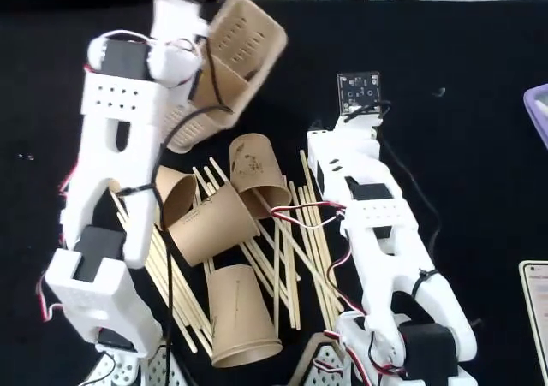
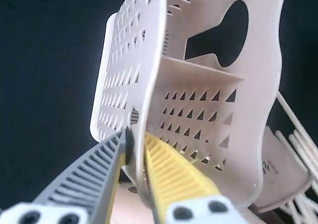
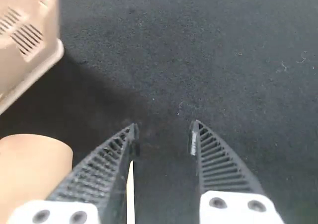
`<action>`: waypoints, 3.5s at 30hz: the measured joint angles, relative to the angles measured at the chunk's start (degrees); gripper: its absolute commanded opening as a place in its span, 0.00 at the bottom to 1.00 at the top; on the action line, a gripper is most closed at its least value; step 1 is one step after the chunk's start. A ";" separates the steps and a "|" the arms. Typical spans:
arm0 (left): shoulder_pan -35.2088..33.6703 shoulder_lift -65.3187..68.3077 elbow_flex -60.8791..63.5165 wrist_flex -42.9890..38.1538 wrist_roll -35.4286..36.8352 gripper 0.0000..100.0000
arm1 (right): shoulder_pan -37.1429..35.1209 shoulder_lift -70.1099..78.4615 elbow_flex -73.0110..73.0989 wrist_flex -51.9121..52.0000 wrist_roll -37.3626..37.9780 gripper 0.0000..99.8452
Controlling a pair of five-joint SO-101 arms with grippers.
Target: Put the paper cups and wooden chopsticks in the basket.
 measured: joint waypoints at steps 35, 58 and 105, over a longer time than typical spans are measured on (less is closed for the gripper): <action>-5.80 0.00 -7.82 12.75 27.34 0.24 | 0.00 0.00 0.00 -0.18 0.00 0.18; -6.77 0.09 0.79 1.58 28.31 0.03 | 0.00 0.00 0.00 -0.18 0.00 0.18; -10.11 0.00 1.76 7.12 12.22 0.03 | 0.00 0.00 0.00 -0.18 0.00 0.18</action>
